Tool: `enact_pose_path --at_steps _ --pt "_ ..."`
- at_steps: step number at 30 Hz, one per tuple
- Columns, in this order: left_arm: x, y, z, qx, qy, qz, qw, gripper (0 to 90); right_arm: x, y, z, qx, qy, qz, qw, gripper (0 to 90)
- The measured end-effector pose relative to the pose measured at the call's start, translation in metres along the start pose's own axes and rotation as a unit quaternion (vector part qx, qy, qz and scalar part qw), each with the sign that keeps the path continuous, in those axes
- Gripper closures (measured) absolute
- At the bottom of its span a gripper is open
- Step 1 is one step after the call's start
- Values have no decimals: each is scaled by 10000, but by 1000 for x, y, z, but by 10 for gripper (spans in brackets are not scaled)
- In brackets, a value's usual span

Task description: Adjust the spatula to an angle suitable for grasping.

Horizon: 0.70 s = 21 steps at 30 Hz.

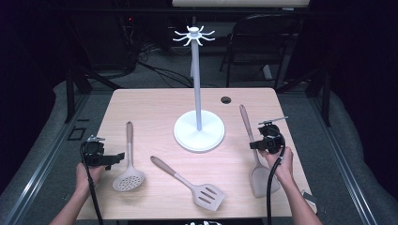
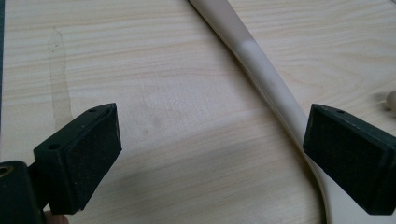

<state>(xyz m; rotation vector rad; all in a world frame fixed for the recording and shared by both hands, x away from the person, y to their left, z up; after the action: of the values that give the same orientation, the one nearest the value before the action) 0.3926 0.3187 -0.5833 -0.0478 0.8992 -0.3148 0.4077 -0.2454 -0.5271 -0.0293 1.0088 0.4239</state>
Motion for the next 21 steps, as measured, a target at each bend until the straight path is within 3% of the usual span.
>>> enact_pose_path --at_steps 9,21 --pt "-4 -2 2 44 -89 1 10000 41 -23 11 3 -265 -537 75 9982 786" --pt "-11 -5 4 87 -243 7 9997 49 -42 23 7 -624 -1097 83 9920 785"
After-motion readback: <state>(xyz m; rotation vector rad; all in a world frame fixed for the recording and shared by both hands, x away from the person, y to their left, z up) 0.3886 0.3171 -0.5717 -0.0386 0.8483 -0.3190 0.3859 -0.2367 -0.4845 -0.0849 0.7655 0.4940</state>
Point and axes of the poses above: each handheld gripper's, and its own axes: x roughly forward along the jaws, z roughly out of its top, y roughly to its left, the point moved 3 cm from there along x, roughly forward along the jaws, and after that the axes turned 3 degrees about -x, right-handed, at the moved point
